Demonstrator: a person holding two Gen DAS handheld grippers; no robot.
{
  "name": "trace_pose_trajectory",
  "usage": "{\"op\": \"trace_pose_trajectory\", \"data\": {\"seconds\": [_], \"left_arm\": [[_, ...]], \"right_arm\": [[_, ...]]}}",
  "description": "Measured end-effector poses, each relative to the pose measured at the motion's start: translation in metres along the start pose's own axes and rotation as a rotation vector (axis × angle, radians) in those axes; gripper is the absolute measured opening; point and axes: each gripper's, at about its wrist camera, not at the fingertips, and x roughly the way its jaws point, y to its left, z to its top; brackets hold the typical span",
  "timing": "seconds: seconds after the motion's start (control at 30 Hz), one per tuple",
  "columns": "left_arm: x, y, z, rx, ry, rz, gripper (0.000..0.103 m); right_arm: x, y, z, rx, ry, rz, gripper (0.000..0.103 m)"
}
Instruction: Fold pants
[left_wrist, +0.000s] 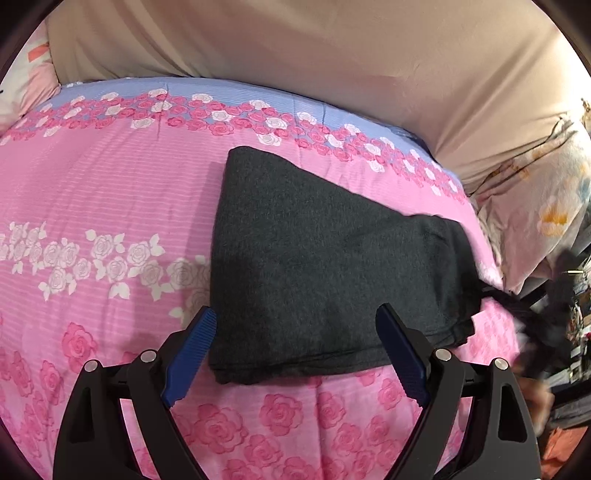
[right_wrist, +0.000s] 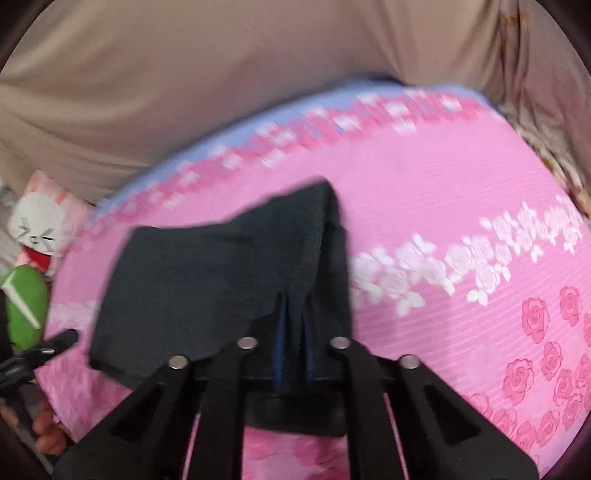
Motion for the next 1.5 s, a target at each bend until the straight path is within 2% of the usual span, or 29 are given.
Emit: {"op": "trace_pose_trajectory", "data": {"seconds": [0.03, 0.1, 0.17, 0.2, 0.27, 0.33, 0.37, 0.43, 0.5, 0.53, 0.63, 0.67, 0.7, 0.73, 0.77, 0.8, 0.9, 0.97, 1.0, 1.03, 1.07, 1.1, 1.13, 1.2, 1.27, 1.33, 1.4, 1.47, 1.5], "left_arm": [[0.000, 0.001, 0.000, -0.003, 0.002, 0.000, 0.085], [0.003, 0.004, 0.002, -0.014, 0.011, -0.008, 0.086], [0.006, 0.006, 0.003, -0.025, 0.013, -0.016, 0.085], [0.008, 0.006, 0.004, -0.030, 0.018, -0.020, 0.085], [0.014, 0.006, 0.006, -0.033, 0.041, -0.033, 0.085], [0.018, 0.008, 0.009, -0.051, 0.060, -0.048, 0.085], [0.020, 0.009, 0.009, -0.059, 0.067, -0.056, 0.087], [0.028, 0.015, 0.011, -0.092, 0.085, -0.061, 0.087], [0.038, 0.019, 0.012, -0.127, 0.098, -0.045, 0.087], [0.042, 0.022, 0.013, -0.147, 0.101, -0.045, 0.087], [0.051, 0.035, 0.013, -0.210, 0.092, -0.074, 0.082], [0.052, 0.038, 0.014, -0.213, 0.082, -0.077, 0.059], [0.052, 0.042, 0.014, -0.206, 0.081, -0.080, 0.021], [0.052, 0.046, 0.014, -0.211, 0.087, -0.104, 0.019], [0.046, 0.051, 0.015, -0.229, 0.084, -0.127, 0.011], [0.040, 0.054, 0.016, -0.231, 0.081, -0.141, 0.009], [-0.001, 0.057, 0.011, -0.214, 0.048, -0.176, 0.009], [-0.029, 0.057, 0.002, -0.182, 0.034, -0.132, 0.009], [-0.039, 0.060, -0.005, -0.165, 0.036, -0.074, 0.012], [-0.041, 0.063, -0.012, -0.149, 0.046, 0.003, 0.016], [-0.039, 0.066, -0.017, -0.138, 0.060, 0.056, 0.019], [-0.036, 0.070, -0.023, -0.142, 0.080, 0.112, 0.018], [-0.036, 0.072, -0.024, -0.152, 0.082, 0.125, 0.018], [-0.046, 0.068, -0.025, -0.149, 0.053, 0.100, 0.024], [-0.056, 0.045, -0.020, -0.075, -0.004, 0.113, 0.033], [-0.058, 0.023, -0.019, 0.006, -0.047, 0.154, 0.037], [-0.050, 0.001, -0.021, 0.082, -0.048, 0.162, 0.043], [-0.033, -0.011, -0.024, 0.125, -0.032, 0.186, 0.043], [-0.027, -0.015, -0.027, 0.142, -0.025, 0.211, 0.043]], "right_arm": [[-0.022, 0.007, 0.001, 0.007, -0.048, 0.077, 0.004], [-0.032, 0.002, -0.007, 0.016, -0.048, 0.111, 0.004], [-0.001, -0.027, -0.023, 0.038, 0.048, -0.087, 0.005], [0.018, -0.043, -0.033, 0.049, 0.102, -0.182, 0.018], [0.013, -0.056, -0.037, 0.119, 0.062, -0.161, 0.039], [-0.008, -0.045, -0.030, 0.096, -0.001, -0.163, 0.039], [-0.014, -0.039, -0.028, 0.077, -0.022, -0.163, 0.042], [-0.010, -0.034, -0.025, 0.069, -0.005, -0.116, 0.055], [0.006, -0.036, -0.022, 0.078, 0.033, -0.113, 0.075], [0.019, -0.040, -0.026, 0.090, 0.069, -0.130, 0.077], [0.044, -0.056, -0.035, 0.187, 0.118, -0.060, 0.077], [0.043, -0.054, -0.036, 0.186, 0.090, -0.047, 0.063], [0.048, -0.053, -0.035, 0.206, 0.118, 0.009, 0.033], [0.046, -0.049, -0.034, 0.225, 0.106, 0.016, 0.032], [0.039, -0.039, -0.030, 0.192, 0.085, 0.008, 0.025], [0.034, -0.033, -0.028, 0.183, 0.073, 0.021, 0.023], [0.000, 0.002, -0.026, 0.127, 0.031, 0.109, 0.022], [-0.014, 0.013, -0.037, 0.096, 0.038, 0.109, 0.023], [-0.013, 0.016, -0.048, 0.083, 0.058, 0.095, 0.029], [-0.010, 0.016, -0.058, 0.068, 0.070, 0.032, 0.034], [-0.007, 0.013, -0.068, 0.049, 0.067, -0.100, 0.041], [-0.005, 0.012, -0.072, 0.039, 0.061, -0.182, 0.043], [-0.010, 0.010, -0.073, 0.036, 0.030, -0.247, 0.043], [-0.024, 0.018, -0.065, 0.033, -0.028, -0.177, 0.036], [-0.029, 0.043, -0.051, -0.031, -0.067, -0.113, 0.030], [-0.017, 0.075, -0.042, -0.124, -0.065, -0.095, 0.024], [0.014, 0.090, -0.038, -0.190, -0.026, -0.094, 0.022], [0.053, 0.080, -0.032, -0.192, 0.037, -0.177, 0.021], [0.074, 0.066, -0.030, -0.169, 0.068, -0.263, 0.018]]}}
